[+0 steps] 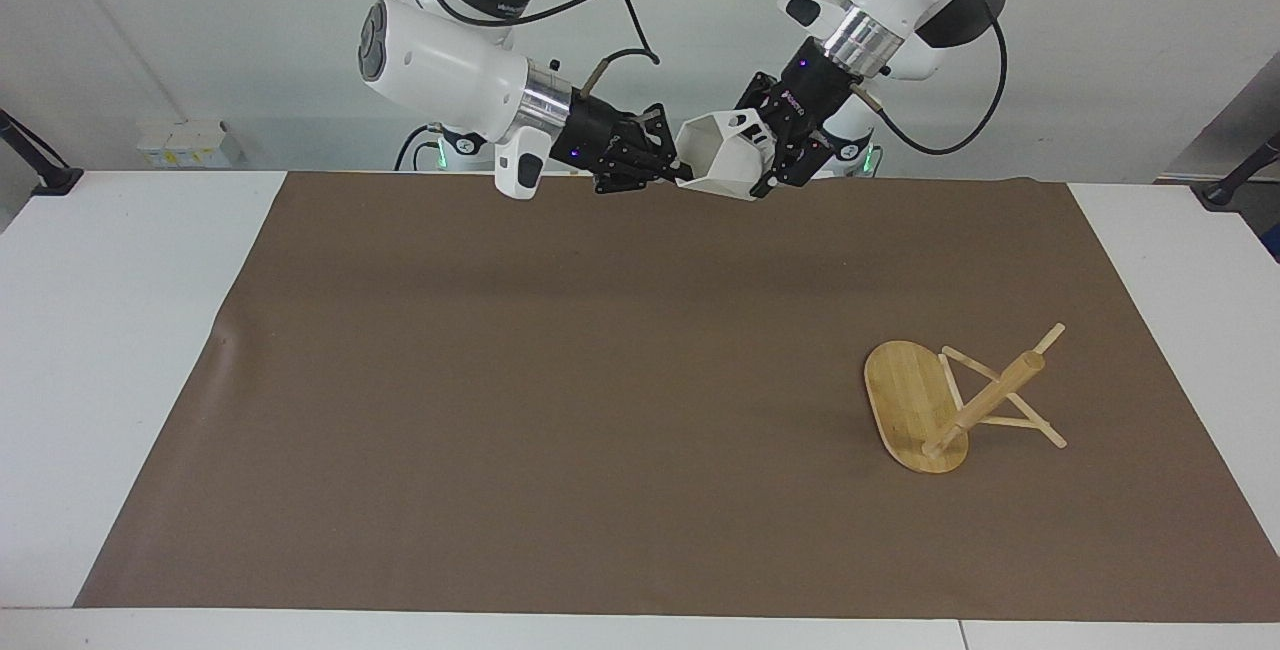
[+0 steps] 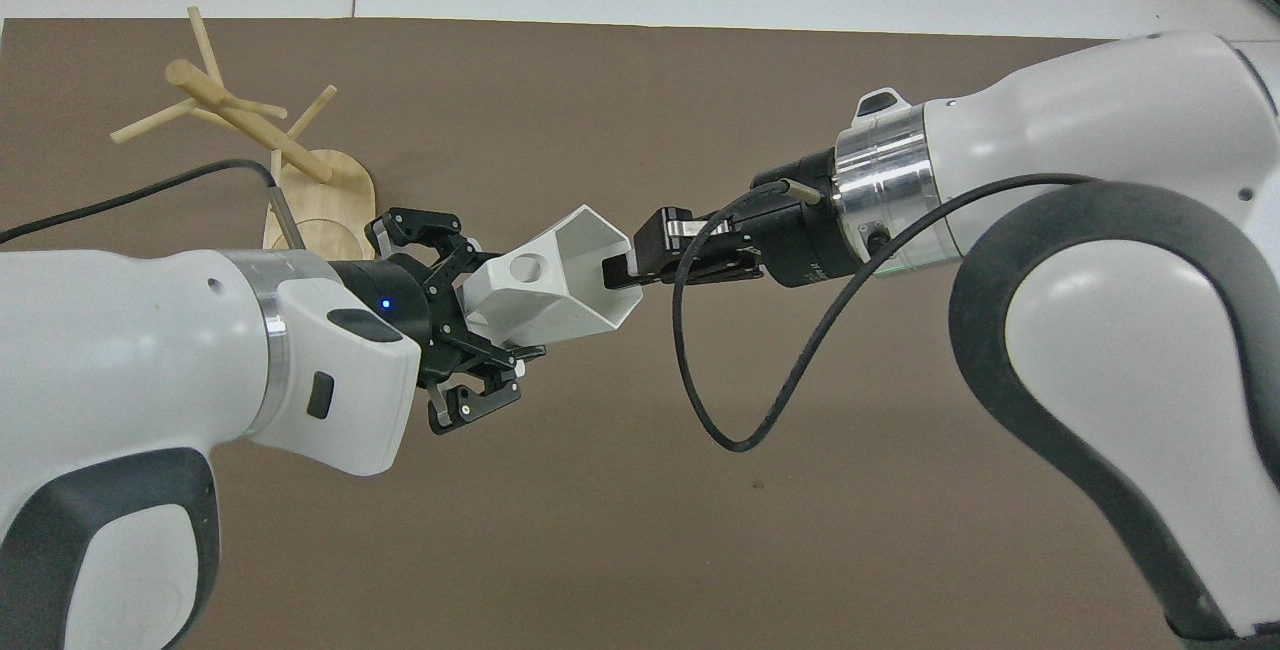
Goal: Hang cup on rack
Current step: 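Close the left gripper on the cup's far end beside the right gripper, then open the right gripper and withdraw it while the left gripper holds the cup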
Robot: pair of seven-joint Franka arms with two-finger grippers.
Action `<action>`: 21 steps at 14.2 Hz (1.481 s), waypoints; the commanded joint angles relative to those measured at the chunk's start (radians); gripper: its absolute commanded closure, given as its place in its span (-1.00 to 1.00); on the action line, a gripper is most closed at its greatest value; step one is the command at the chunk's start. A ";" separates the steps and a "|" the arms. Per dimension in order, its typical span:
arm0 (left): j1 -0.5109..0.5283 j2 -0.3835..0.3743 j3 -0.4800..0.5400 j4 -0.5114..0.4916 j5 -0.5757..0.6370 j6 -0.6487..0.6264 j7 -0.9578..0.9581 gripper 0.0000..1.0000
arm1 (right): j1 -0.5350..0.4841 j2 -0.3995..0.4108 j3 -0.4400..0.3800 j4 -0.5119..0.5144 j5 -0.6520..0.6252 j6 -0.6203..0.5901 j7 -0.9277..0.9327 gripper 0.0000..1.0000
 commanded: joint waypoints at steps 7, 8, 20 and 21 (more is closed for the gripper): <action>0.034 -0.007 -0.004 -0.017 0.030 0.003 -0.133 1.00 | -0.011 -0.010 0.015 0.000 0.016 0.020 0.022 -1.00; 0.045 -0.007 -0.004 -0.019 0.033 0.000 -0.150 1.00 | -0.011 -0.010 0.015 0.000 0.016 0.024 0.022 -1.00; 0.129 -0.032 -0.004 -0.069 0.197 -0.107 -0.471 1.00 | -0.016 -0.011 0.000 0.011 -0.381 0.290 -0.086 -1.00; 0.135 -0.026 -0.004 -0.069 0.197 -0.111 -0.494 1.00 | -0.017 -0.010 -0.002 0.009 -0.431 0.317 -0.084 -1.00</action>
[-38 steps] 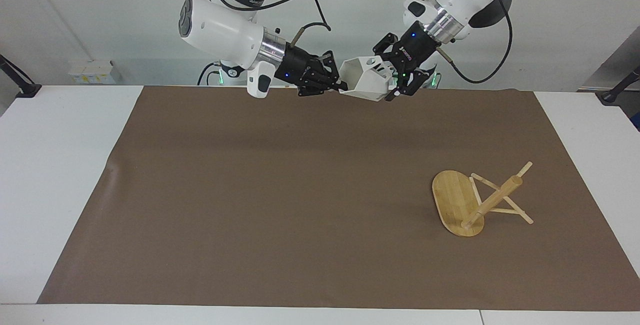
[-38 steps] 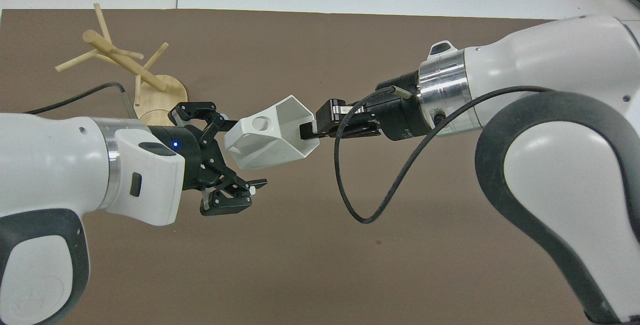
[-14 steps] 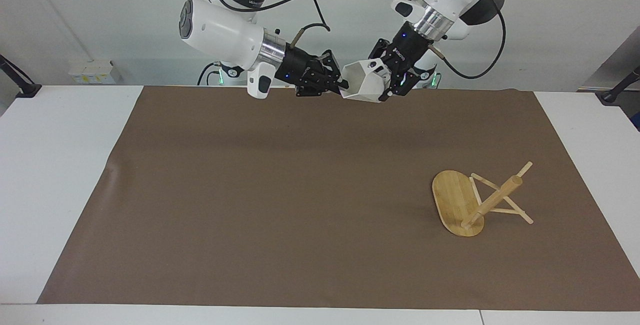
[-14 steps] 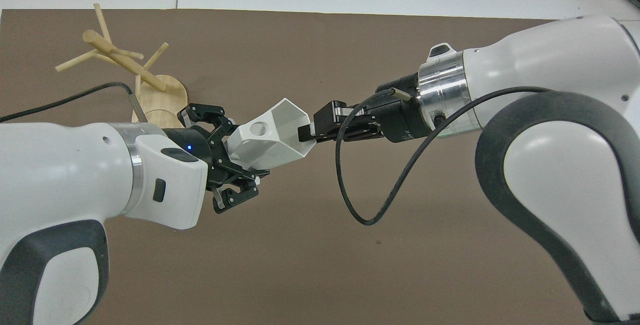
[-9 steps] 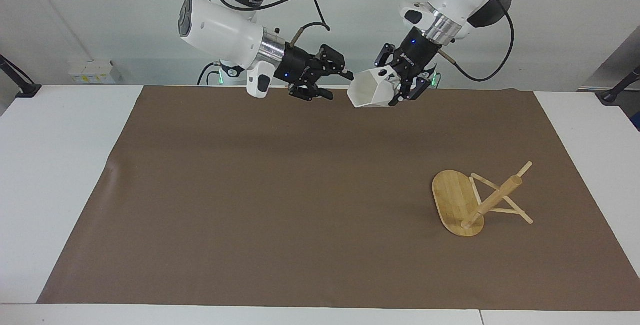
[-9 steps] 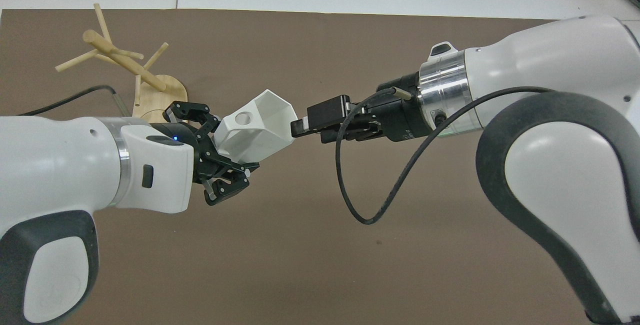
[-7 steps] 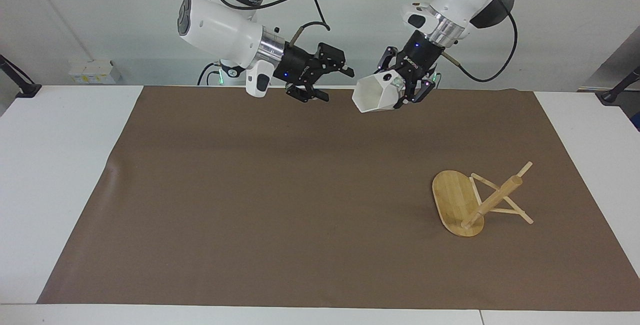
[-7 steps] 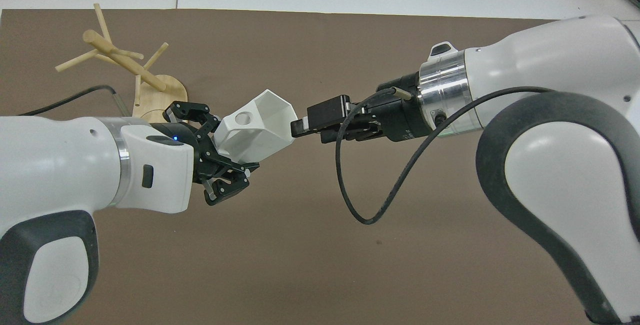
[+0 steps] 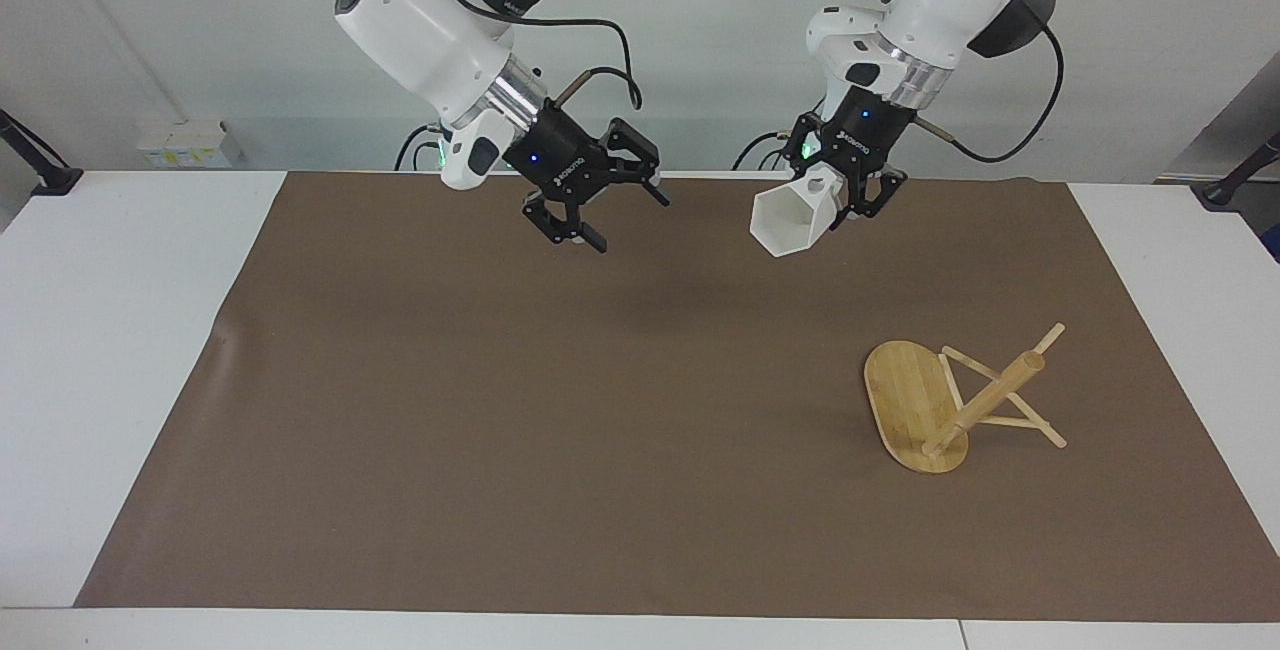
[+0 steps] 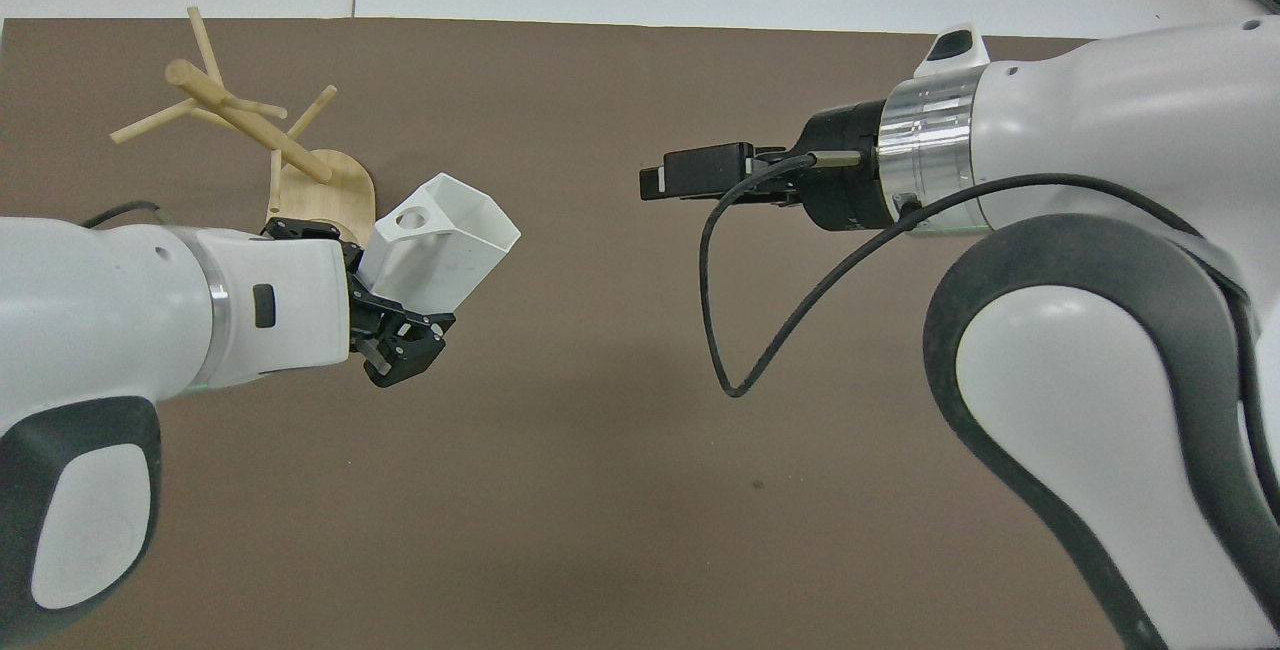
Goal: Hang cup on rack
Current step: 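Open the right gripper and withdraw it while the left gripper holds the cup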
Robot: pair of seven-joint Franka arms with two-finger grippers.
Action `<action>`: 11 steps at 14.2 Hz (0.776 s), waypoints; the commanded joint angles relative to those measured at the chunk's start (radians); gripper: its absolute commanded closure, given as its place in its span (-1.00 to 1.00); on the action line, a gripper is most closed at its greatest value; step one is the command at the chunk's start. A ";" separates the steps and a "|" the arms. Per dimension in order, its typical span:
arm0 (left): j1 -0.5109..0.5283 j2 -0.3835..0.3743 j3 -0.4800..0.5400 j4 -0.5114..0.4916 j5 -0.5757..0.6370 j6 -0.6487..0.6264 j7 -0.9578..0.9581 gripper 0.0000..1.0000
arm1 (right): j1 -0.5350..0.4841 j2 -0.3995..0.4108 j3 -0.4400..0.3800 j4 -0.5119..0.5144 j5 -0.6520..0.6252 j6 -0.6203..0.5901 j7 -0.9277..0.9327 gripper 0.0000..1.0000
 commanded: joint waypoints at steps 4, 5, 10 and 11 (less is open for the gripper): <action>0.048 0.055 -0.009 0.010 0.033 -0.007 -0.085 1.00 | -0.041 -0.001 -0.047 -0.004 -0.272 0.068 -0.032 -1.00; 0.051 0.077 -0.009 0.029 0.049 -0.007 -0.093 1.00 | -0.040 -0.004 -0.064 -0.004 -0.293 0.057 -0.032 -1.00; 0.093 0.136 -0.008 0.059 0.081 -0.004 -0.162 1.00 | -0.041 -0.010 -0.226 0.029 -0.439 -0.078 -0.145 -1.00; 0.103 0.156 -0.009 0.076 0.079 -0.003 -0.188 1.00 | -0.041 -0.010 -0.252 0.040 -0.441 -0.127 -0.146 -1.00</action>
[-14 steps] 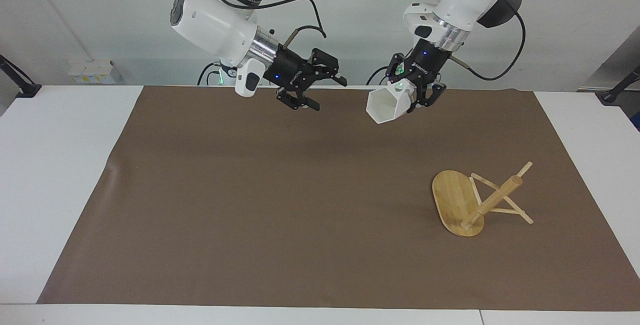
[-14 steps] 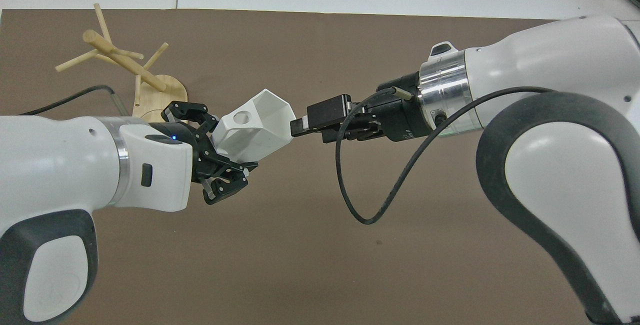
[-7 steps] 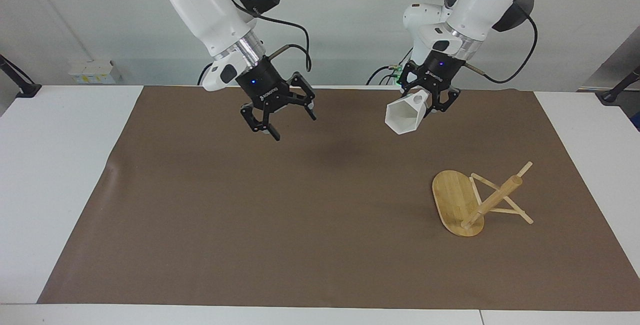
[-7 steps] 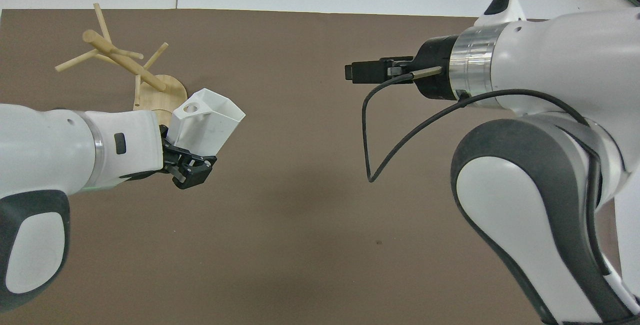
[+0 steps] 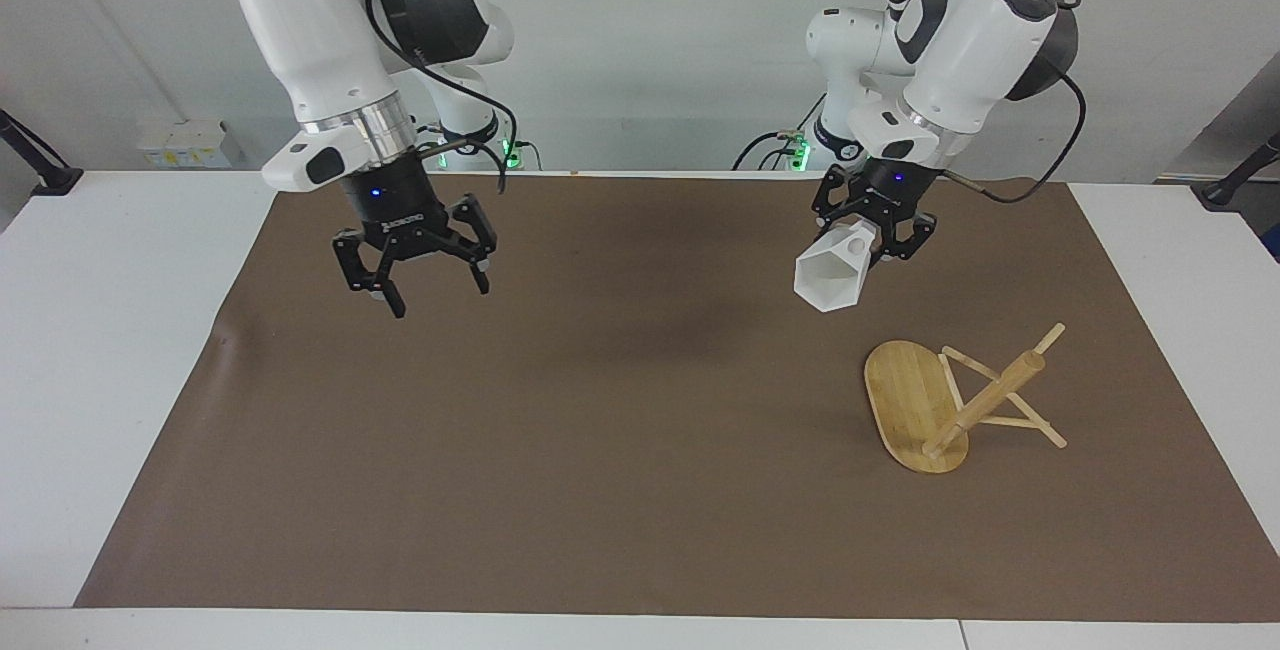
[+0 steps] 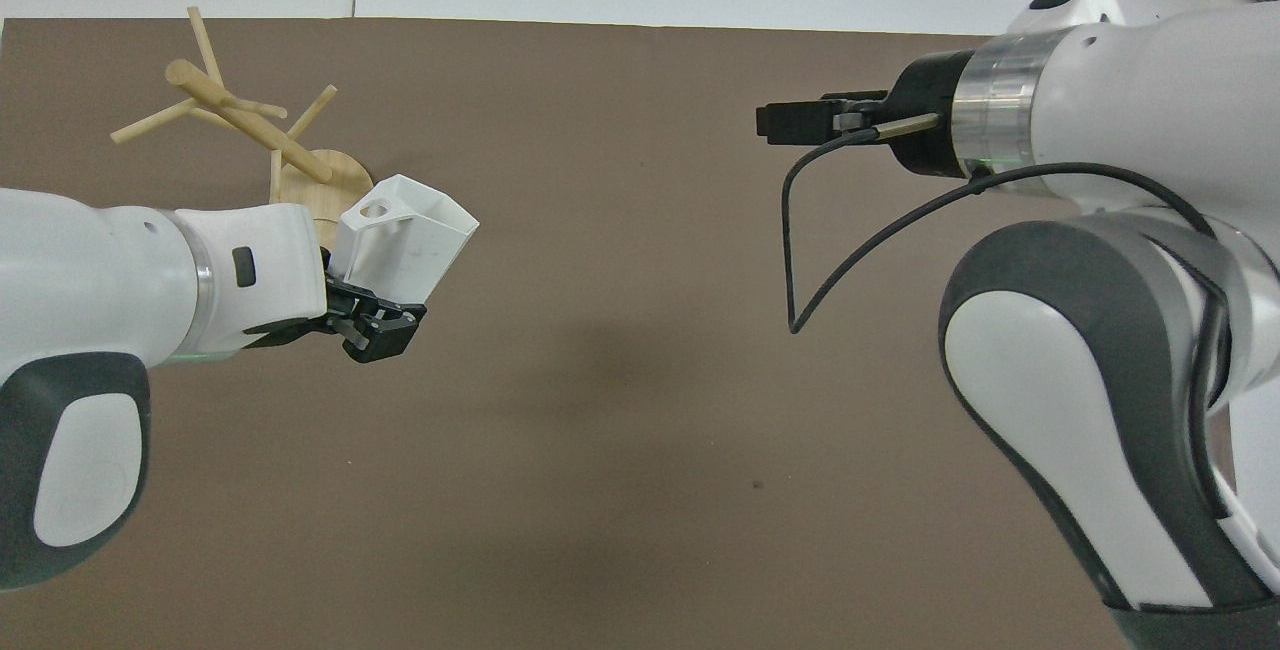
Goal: Hang cup on rack
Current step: 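Open the right gripper and withdraw it while the left gripper holds the cup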
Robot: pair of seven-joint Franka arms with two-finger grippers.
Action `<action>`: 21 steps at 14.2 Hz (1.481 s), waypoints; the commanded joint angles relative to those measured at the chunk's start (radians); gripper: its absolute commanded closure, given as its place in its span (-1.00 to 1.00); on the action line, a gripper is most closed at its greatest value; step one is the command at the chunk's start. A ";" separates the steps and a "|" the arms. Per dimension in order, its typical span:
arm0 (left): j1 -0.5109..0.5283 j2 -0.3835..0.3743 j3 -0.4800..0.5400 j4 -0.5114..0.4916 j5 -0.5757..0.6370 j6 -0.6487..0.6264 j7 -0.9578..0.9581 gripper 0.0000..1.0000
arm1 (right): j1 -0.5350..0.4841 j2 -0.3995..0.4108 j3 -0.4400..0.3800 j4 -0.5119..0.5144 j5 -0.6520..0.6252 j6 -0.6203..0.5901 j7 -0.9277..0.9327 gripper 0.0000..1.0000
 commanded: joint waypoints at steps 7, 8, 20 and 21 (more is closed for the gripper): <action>0.037 0.177 0.009 0.148 0.038 0.029 -0.099 1.00 | -0.004 -0.008 -0.144 0.111 -0.185 -0.437 -0.021 -1.00; 0.038 0.192 0.011 0.150 0.034 0.038 -0.100 1.00 | -0.004 -0.008 -0.152 0.118 -0.189 -0.475 -0.021 -1.00; 0.100 0.215 0.012 0.156 0.025 0.073 -0.160 1.00 | -0.034 -0.091 -0.221 0.082 -0.186 -0.650 -0.019 -1.00; 0.101 0.217 0.012 0.159 0.017 0.075 -0.164 1.00 | -0.039 -0.095 -0.221 0.075 -0.186 -0.644 -0.017 -1.00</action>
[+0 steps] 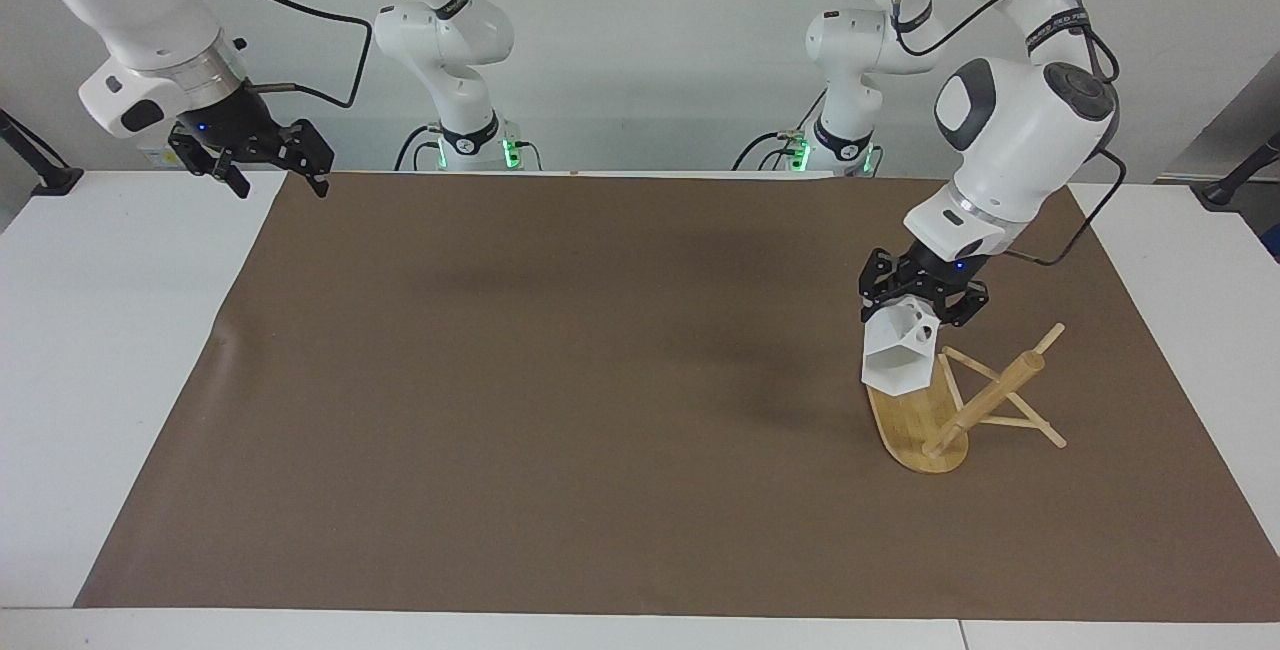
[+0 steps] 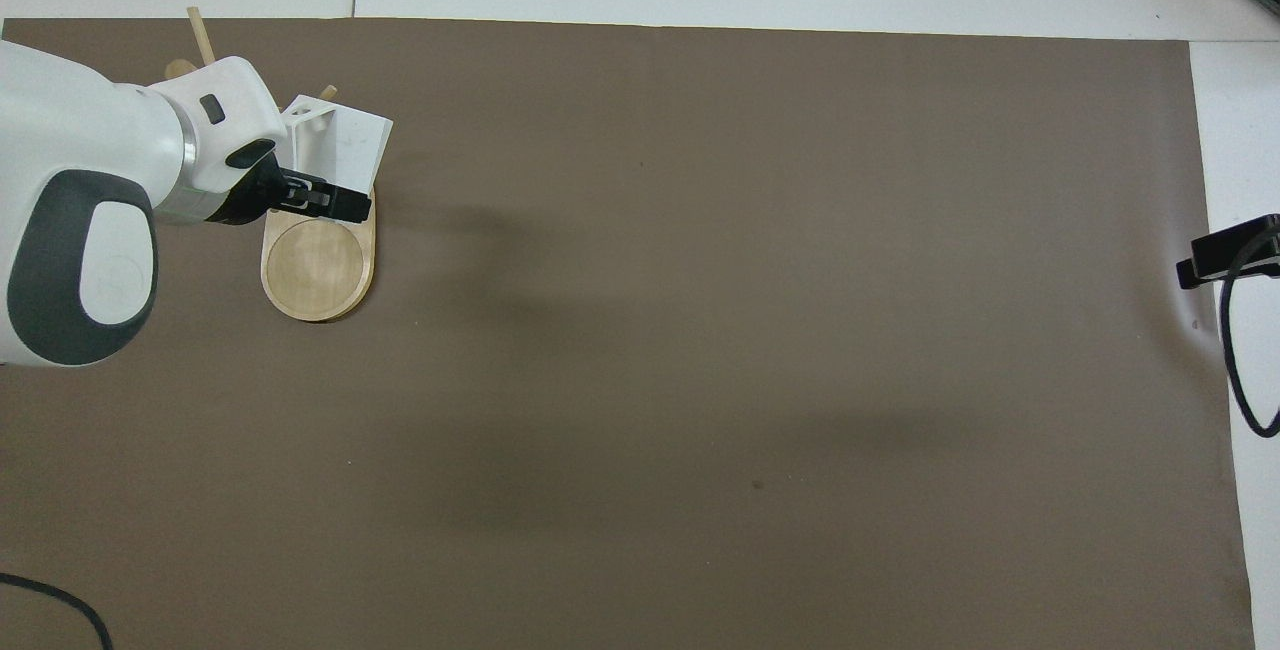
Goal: Hang cup on rack
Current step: 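Move the cup with the left gripper onto a mug tree peg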
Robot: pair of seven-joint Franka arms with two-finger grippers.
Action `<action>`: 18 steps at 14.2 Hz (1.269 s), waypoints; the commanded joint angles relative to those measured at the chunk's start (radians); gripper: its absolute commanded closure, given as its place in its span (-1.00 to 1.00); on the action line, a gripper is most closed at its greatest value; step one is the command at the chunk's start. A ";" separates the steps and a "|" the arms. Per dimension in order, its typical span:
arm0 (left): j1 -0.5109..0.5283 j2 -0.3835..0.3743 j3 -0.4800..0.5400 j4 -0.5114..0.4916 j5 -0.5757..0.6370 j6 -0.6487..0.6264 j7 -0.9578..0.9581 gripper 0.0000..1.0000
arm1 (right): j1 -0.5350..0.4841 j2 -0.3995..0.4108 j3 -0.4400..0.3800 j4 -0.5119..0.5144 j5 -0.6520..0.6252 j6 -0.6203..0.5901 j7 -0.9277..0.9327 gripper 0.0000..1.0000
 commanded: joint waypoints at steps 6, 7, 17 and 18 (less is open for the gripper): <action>0.035 0.031 -0.008 0.022 -0.038 0.039 -0.025 1.00 | -0.025 -0.067 0.006 -0.139 -0.020 0.120 -0.005 -1.00; 0.035 0.032 -0.008 0.022 -0.039 0.043 -0.025 1.00 | -0.025 -0.071 0.006 -0.155 -0.020 0.137 -0.005 -1.00; 0.047 0.060 -0.008 0.031 -0.119 0.071 -0.119 1.00 | -0.048 -0.071 0.035 -0.161 -0.020 0.182 -0.005 -1.00; 0.053 0.070 -0.008 0.048 -0.125 0.068 -0.119 1.00 | -0.048 -0.071 0.035 -0.162 -0.020 0.182 -0.005 -1.00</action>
